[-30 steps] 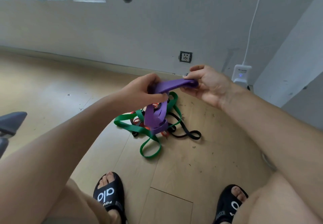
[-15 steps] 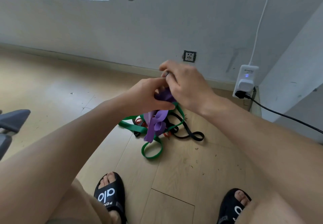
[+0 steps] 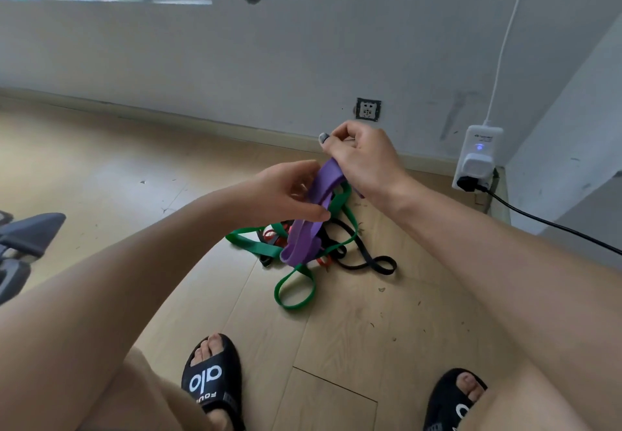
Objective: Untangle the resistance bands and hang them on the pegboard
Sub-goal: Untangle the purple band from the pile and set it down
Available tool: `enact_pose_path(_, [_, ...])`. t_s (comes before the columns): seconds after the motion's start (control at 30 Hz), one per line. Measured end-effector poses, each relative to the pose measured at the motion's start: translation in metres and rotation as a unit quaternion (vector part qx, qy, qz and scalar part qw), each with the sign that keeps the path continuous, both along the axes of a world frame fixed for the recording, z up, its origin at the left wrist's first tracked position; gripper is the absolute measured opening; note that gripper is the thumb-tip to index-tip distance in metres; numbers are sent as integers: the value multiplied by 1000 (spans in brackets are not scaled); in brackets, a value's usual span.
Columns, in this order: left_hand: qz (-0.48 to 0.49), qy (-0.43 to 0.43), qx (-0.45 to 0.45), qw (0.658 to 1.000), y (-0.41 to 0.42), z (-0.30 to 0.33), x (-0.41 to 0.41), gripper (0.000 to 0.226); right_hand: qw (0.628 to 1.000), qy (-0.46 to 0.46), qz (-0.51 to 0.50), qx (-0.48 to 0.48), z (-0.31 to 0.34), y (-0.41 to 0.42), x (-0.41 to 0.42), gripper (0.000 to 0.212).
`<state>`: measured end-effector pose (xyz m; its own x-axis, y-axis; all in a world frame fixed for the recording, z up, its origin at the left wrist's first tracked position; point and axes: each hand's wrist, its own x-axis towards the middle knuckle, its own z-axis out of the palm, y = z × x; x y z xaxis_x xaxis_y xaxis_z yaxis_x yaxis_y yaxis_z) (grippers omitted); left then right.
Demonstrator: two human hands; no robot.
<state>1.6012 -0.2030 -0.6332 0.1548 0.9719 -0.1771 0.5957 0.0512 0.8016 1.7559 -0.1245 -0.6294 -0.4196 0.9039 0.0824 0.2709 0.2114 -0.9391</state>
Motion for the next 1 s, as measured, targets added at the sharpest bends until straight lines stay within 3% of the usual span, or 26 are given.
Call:
enact_pose_path(0.13, [-15, -8, 8, 1000, 3, -5, -2, 29, 998, 29, -52, 5, 2, 6, 8, 25])
enact_pose_path(0.27, [20, 14, 46, 999, 3, -3, -10, 28, 986, -116, -29, 121, -2, 9, 21, 23])
enact_pose_path(0.43, [27, -11, 37, 999, -1, -1, -9, 23, 963, -227, 38, 142, -11, 9, 23, 33])
enact_pose_path(0.63, [44, 56, 96, 993, 0, 0, 1, 23, 946, -162, 101, 263, 1, -13, 6, 30])
enact_pose_path(0.83, [52, 33, 112, 992, -1, 10, 7, 16, 961, -168, 134, 176, 1, -19, 2, 36])
enact_pose_path(1.0, [17, -7, 77, 997, 2, 6, 9, 31, 975, -118, 92, 165, 0, -12, 3, 48])
